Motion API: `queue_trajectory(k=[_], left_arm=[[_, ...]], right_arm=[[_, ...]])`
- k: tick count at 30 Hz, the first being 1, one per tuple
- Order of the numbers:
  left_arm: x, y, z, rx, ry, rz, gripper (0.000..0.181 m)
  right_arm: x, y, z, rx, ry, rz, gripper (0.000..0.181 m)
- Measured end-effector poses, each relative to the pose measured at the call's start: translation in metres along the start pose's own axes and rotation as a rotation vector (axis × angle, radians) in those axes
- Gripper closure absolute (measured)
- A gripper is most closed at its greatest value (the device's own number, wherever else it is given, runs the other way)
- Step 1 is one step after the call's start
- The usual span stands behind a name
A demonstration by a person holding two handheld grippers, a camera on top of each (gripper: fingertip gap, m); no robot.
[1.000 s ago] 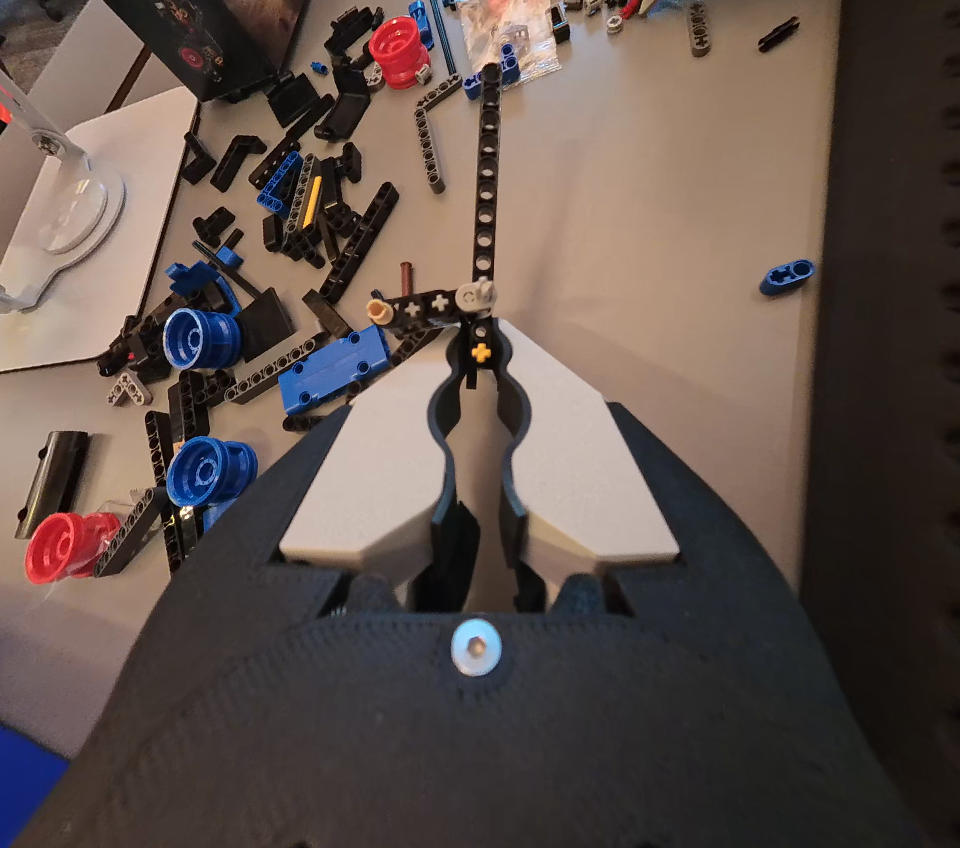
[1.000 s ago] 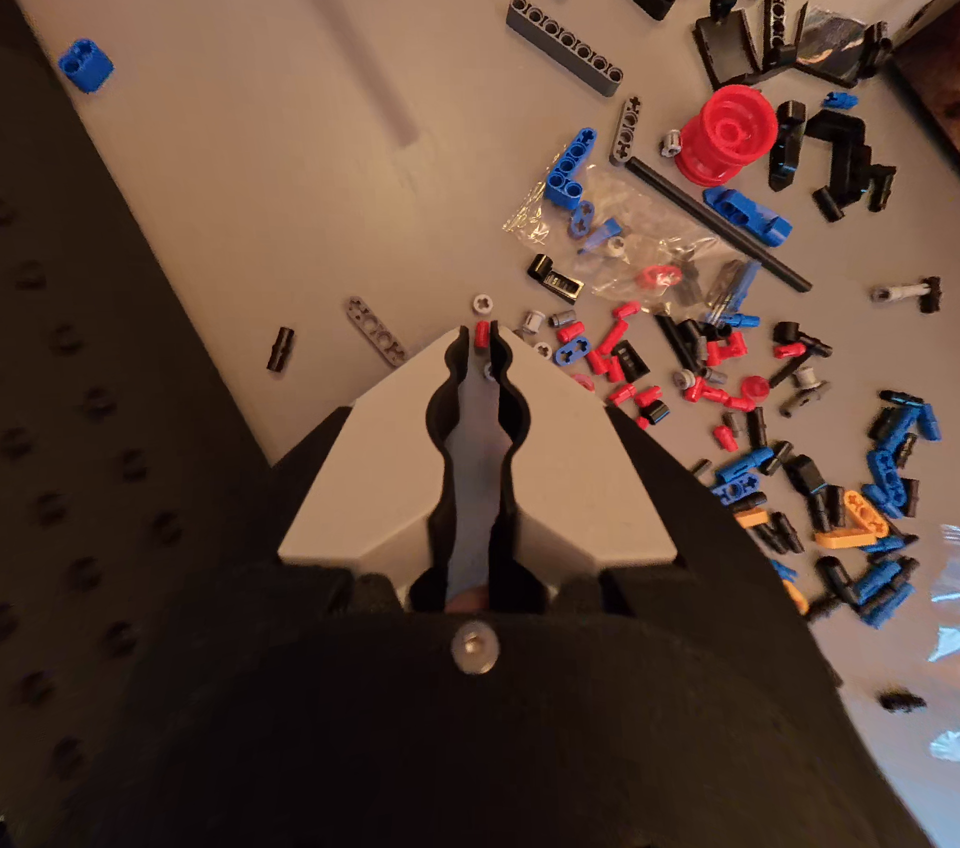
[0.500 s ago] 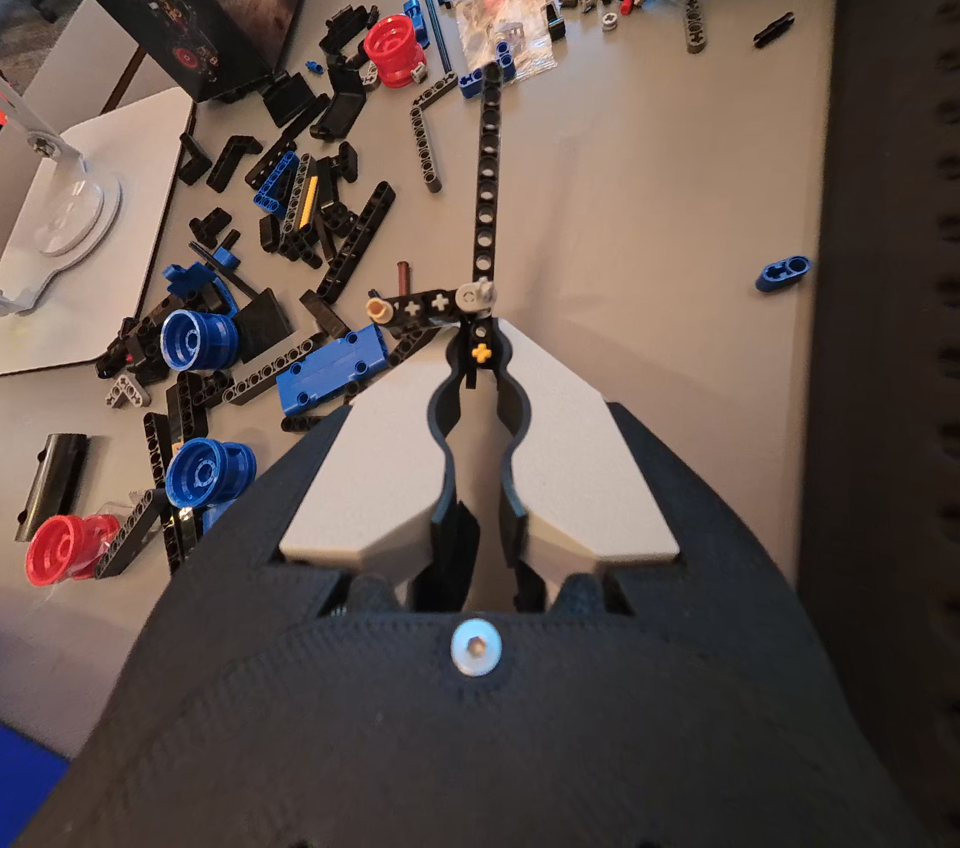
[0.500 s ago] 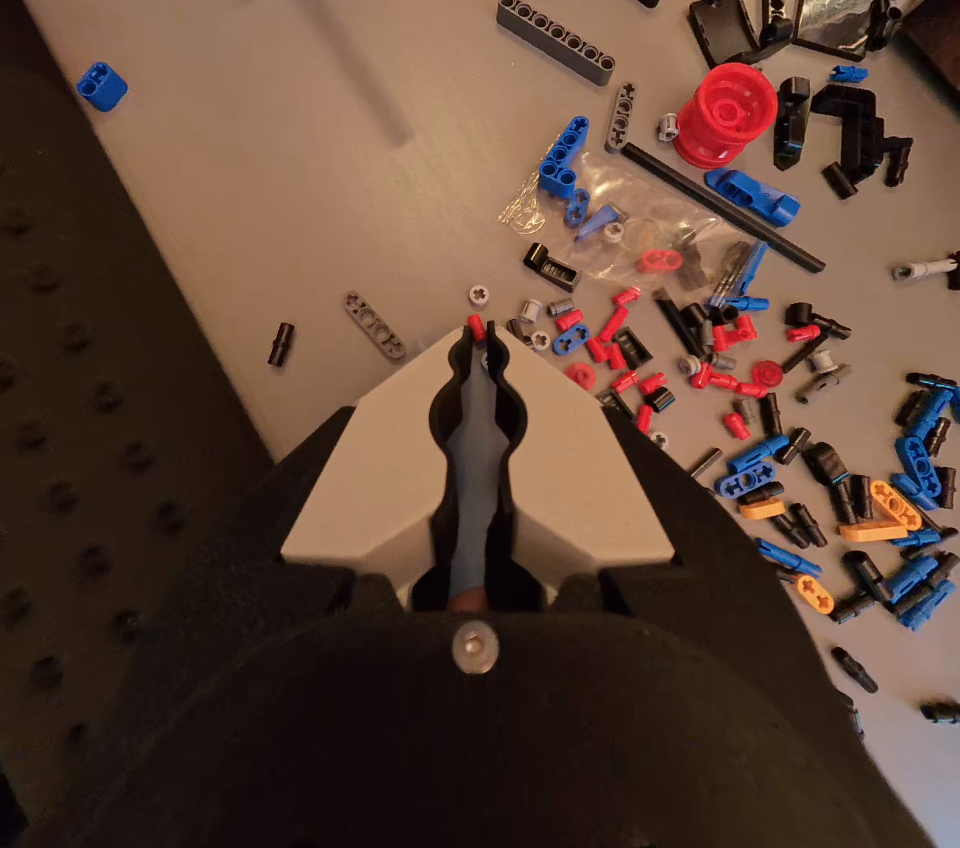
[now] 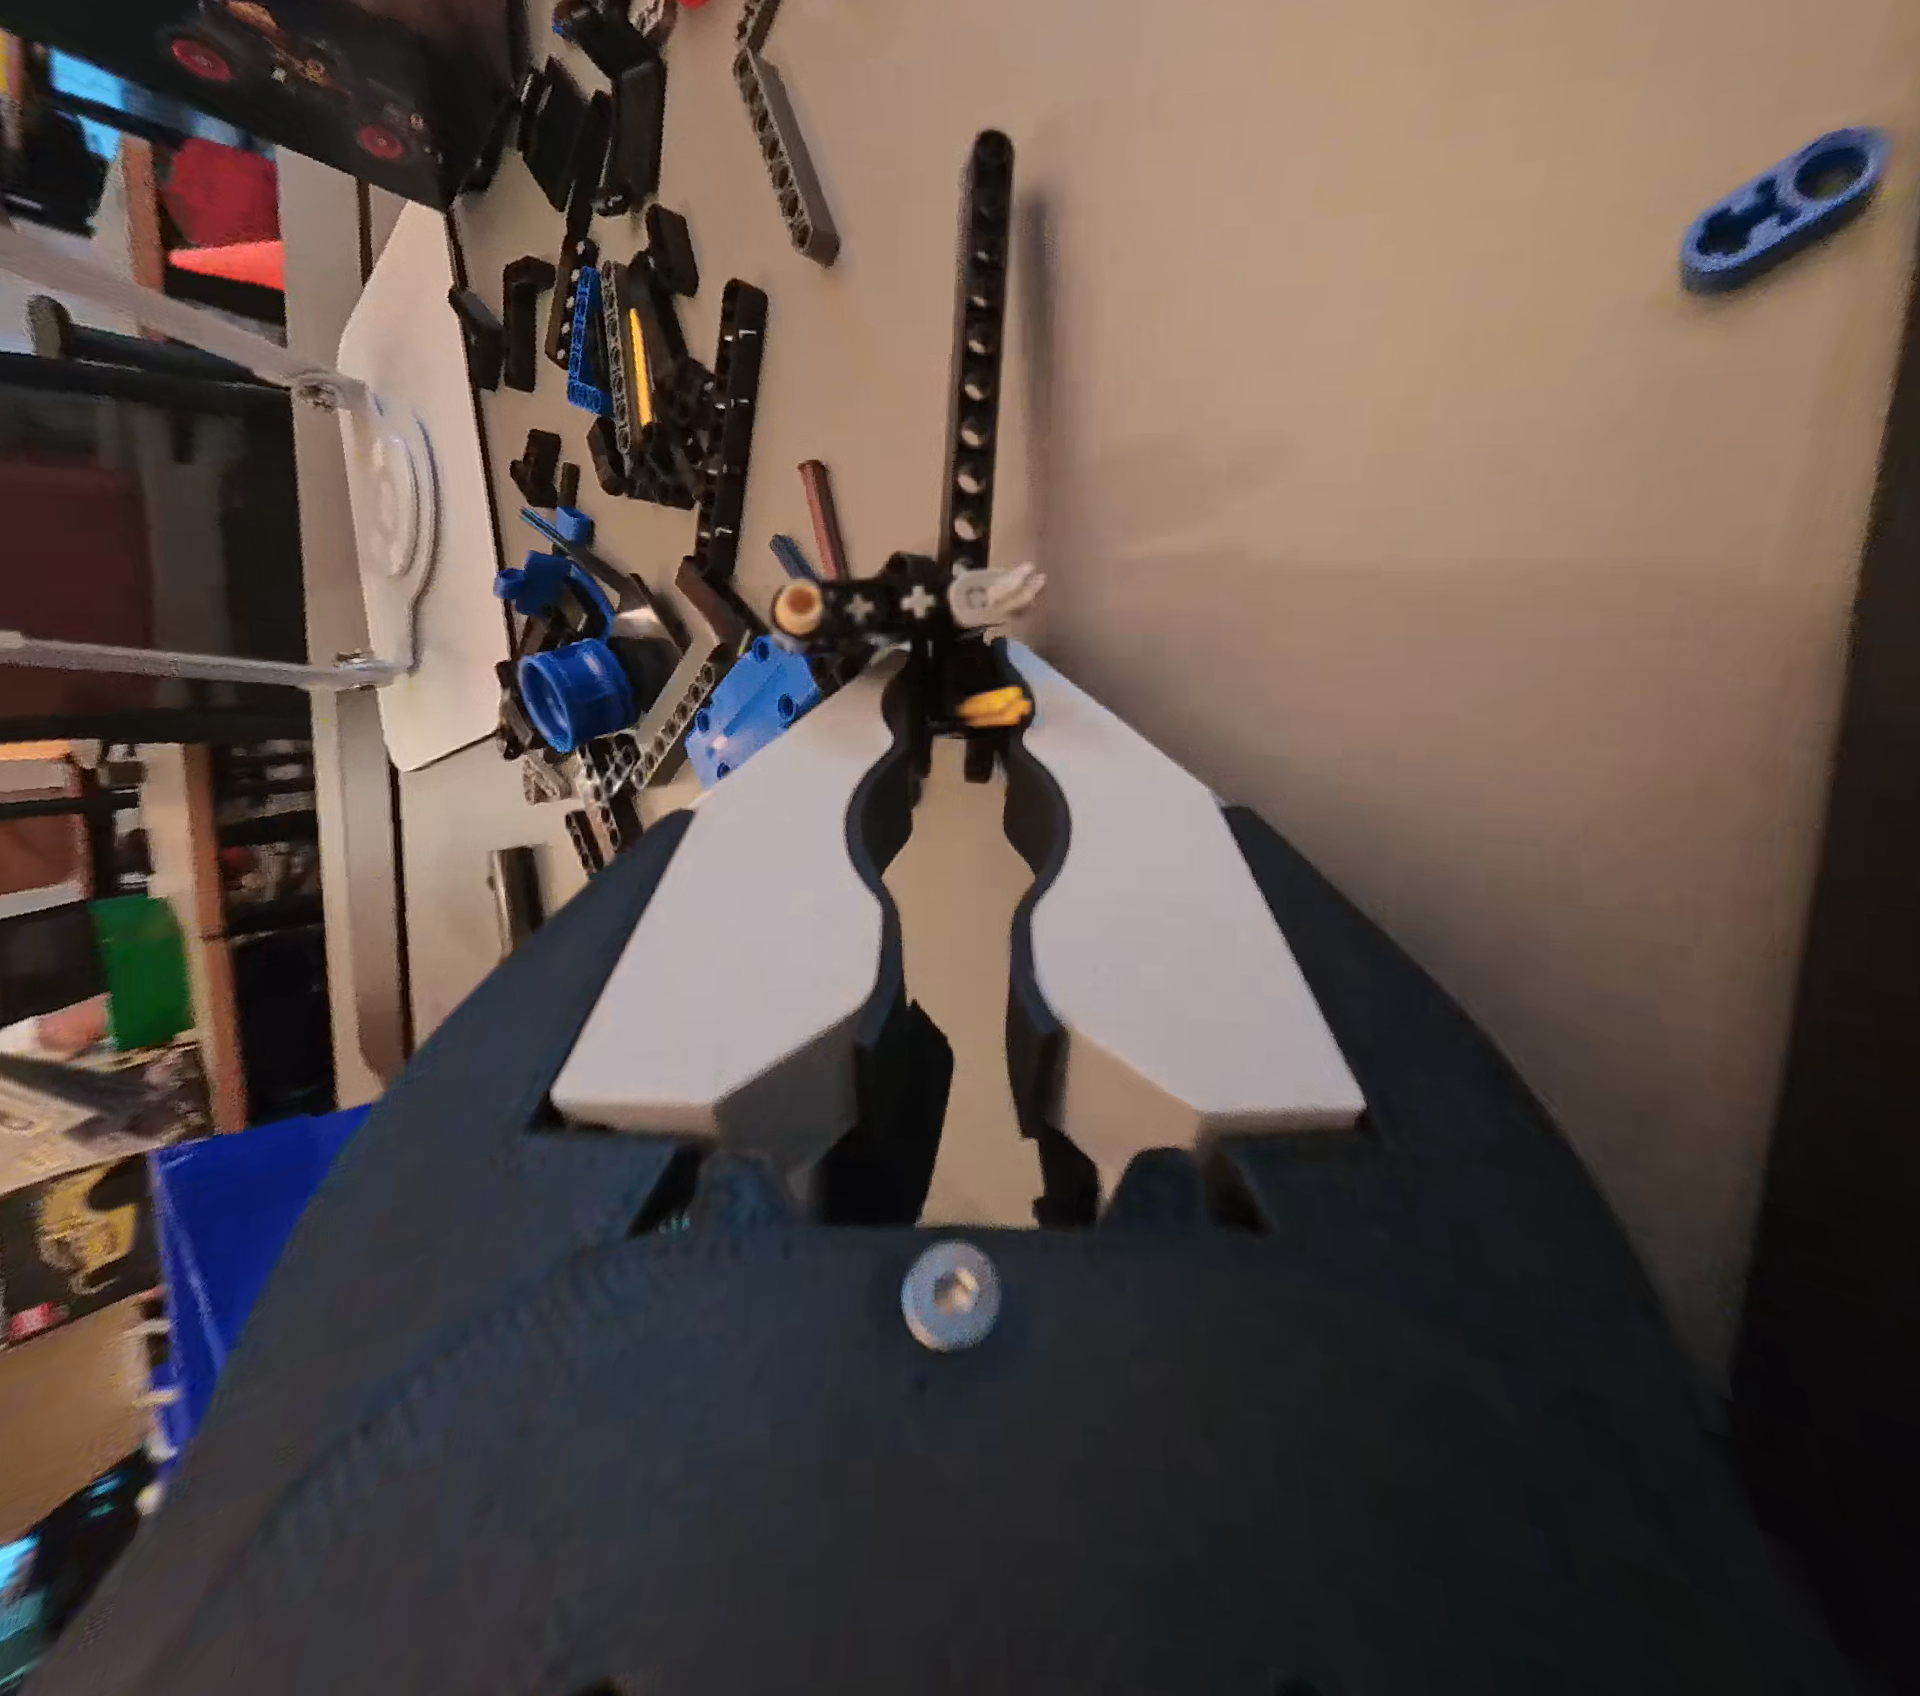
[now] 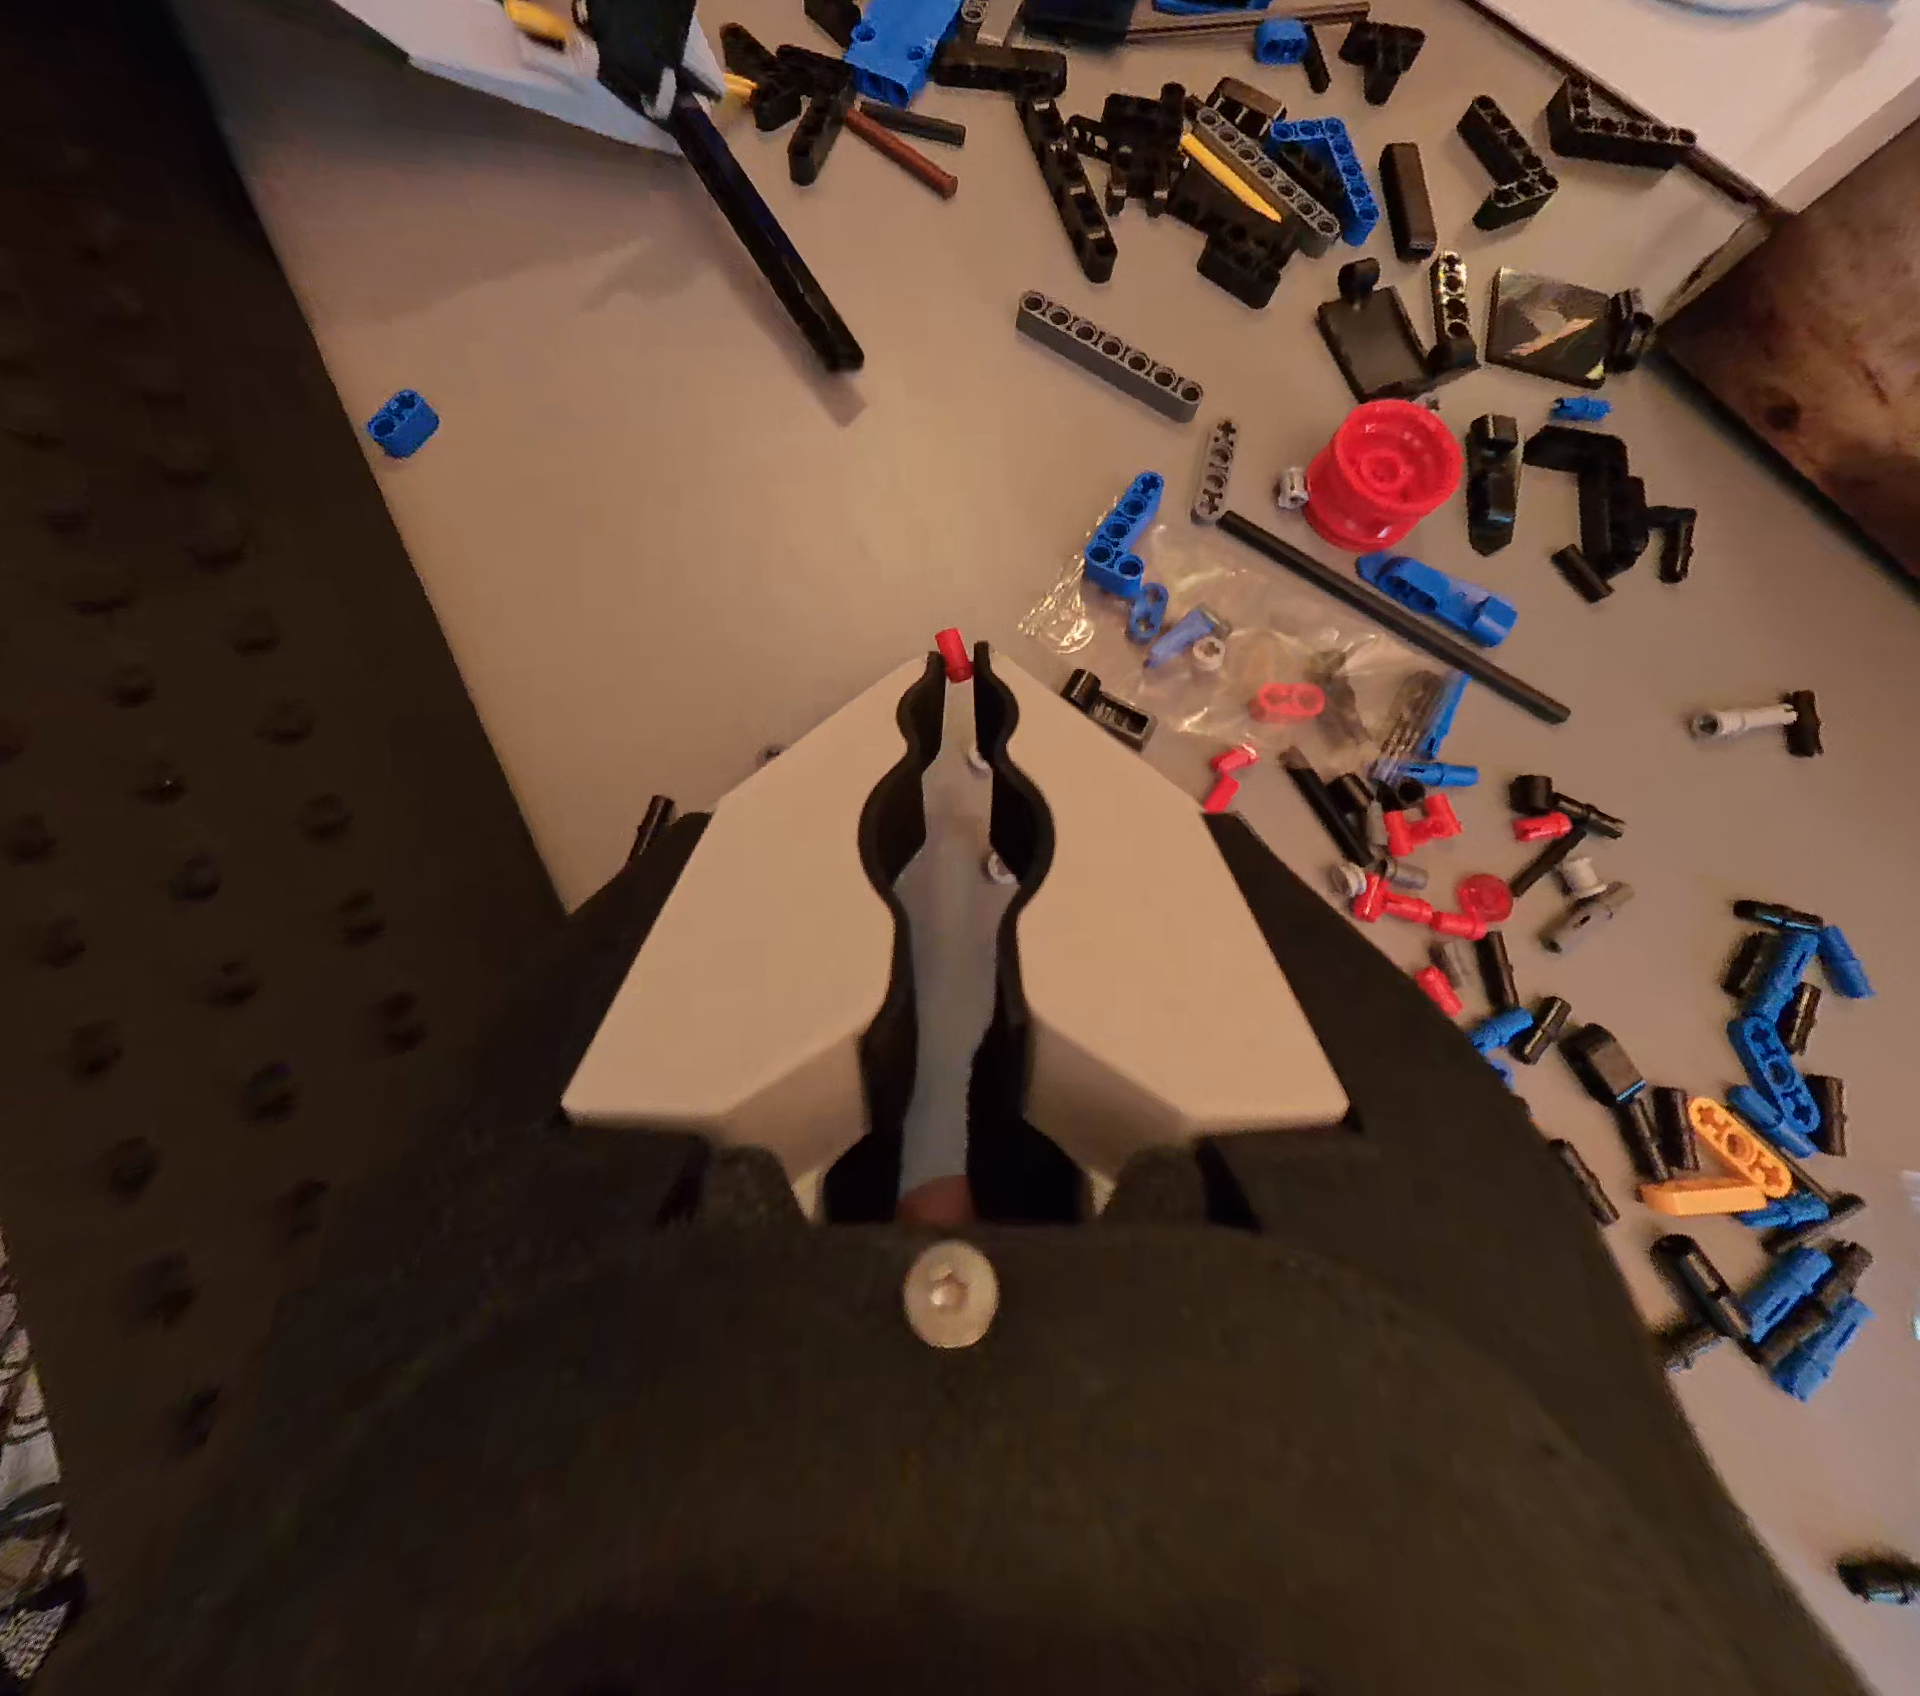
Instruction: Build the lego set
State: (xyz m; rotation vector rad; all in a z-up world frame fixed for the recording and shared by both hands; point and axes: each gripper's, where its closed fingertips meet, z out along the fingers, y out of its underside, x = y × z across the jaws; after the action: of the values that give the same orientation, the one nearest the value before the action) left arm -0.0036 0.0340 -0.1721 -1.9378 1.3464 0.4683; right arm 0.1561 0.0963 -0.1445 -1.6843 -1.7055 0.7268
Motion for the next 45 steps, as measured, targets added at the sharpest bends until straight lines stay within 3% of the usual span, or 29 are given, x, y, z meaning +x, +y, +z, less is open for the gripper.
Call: queue_trajectory(k=[8, 14, 18, 22, 27, 32, 36, 39, 45], left_arm=[[-0.001, 0.003, 0.002, -0.048, -0.131, 0.141, 0.171], [-0.004, 0.001, -0.005, 0.010, -0.105, 0.039, 0.152], [-0.005, -0.003, -0.016, 0.075, -0.050, -0.047, 0.129], [-0.015, -0.001, -0.039, 0.107, -0.004, -0.085, 0.125], [-0.073, 0.012, -0.065, 0.109, -0.144, -0.137, 0.134], [-0.153, 0.034, -0.068, 0.065, -0.349, -0.199, 0.141], [-0.201, 0.034, -0.050, 0.092, -0.389, -0.210, 0.136], [-0.232, 0.032, -0.035, 0.068, -0.434, -0.145, 0.122], [-0.277, 0.018, -0.014, 0.031, -0.533, -0.020, 0.111]], right_arm=[[-0.005, -0.011, 0.004, 0.026, -0.002, -0.021, 0.177], [-0.009, -0.024, 0.009, 0.060, -0.009, -0.041, 0.177], [-0.009, -0.033, 0.011, 0.090, -0.013, -0.047, 0.177], [-0.010, -0.041, 0.014, 0.115, -0.028, -0.042, 0.177], [-0.009, -0.051, 0.019, 0.141, -0.042, -0.043, 0.177], [-0.008, -0.059, 0.027, 0.160, -0.056, -0.058, 0.177], [-0.008, -0.060, 0.033, 0.169, -0.066, -0.060, 0.177], [-0.006, -0.058, 0.034, 0.171, -0.067, -0.049, 0.177], [-0.003, -0.058, 0.034, 0.184, -0.069, -0.038, 0.177]])
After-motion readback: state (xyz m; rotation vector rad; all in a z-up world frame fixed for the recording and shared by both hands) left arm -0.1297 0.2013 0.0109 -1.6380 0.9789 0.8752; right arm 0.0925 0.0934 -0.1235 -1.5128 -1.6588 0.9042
